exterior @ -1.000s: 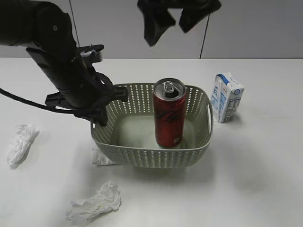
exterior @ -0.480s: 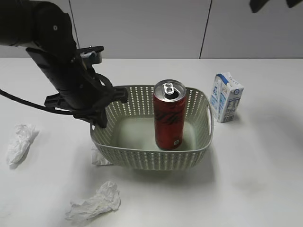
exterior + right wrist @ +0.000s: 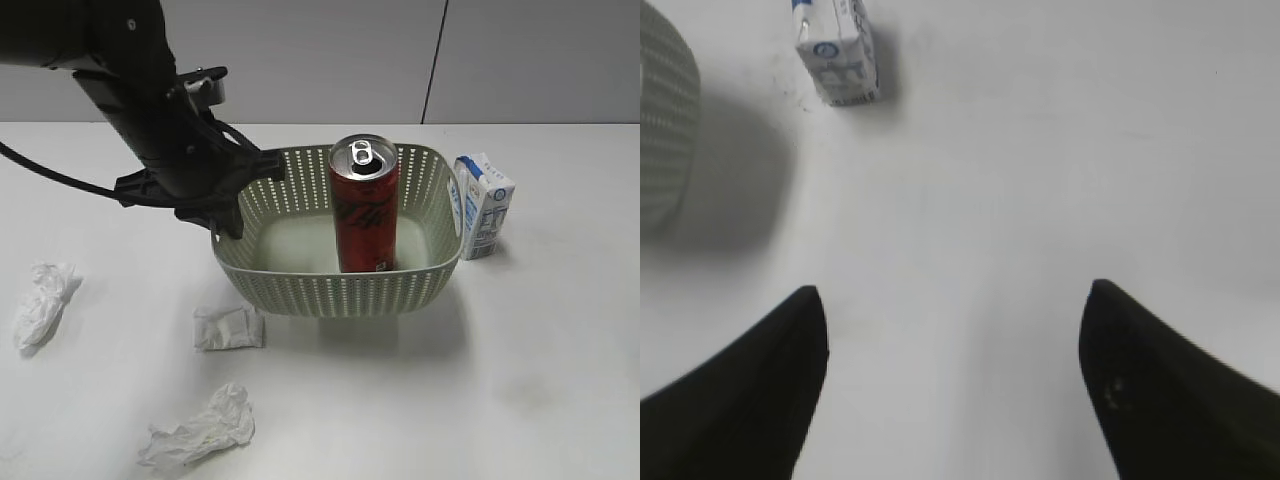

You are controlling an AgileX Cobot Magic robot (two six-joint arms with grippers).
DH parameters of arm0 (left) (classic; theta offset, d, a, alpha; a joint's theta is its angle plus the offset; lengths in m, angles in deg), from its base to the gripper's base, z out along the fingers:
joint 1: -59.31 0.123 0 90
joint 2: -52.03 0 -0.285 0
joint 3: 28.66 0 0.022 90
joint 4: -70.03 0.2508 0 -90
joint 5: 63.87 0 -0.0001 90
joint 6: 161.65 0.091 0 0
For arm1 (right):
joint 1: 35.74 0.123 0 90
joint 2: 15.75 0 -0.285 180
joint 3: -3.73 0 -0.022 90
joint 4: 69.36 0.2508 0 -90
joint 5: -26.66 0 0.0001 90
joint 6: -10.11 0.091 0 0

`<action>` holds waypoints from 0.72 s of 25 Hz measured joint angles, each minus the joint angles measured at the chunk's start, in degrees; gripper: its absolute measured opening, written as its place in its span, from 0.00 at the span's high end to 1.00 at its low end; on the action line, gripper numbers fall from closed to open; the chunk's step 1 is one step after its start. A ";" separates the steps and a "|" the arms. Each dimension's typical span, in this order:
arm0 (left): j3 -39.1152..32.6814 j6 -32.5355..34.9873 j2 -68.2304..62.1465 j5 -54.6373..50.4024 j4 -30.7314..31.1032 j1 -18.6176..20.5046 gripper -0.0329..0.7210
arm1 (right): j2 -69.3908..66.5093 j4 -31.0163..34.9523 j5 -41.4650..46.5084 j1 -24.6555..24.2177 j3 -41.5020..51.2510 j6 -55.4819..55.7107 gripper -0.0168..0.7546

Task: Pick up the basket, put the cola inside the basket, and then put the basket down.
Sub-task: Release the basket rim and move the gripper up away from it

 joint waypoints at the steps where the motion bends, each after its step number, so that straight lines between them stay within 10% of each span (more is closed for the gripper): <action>1: 0.94 -0.08 -0.72 -0.29 0.27 0.04 0.96 | 2.72 0.07 -1.16 0.00 3.01 0.00 0.21; 18: 5.91 -1.22 -9.19 0.30 0.31 1.22 0.84 | 56.12 0.24 -6.64 0.00 38.58 -0.04 0.21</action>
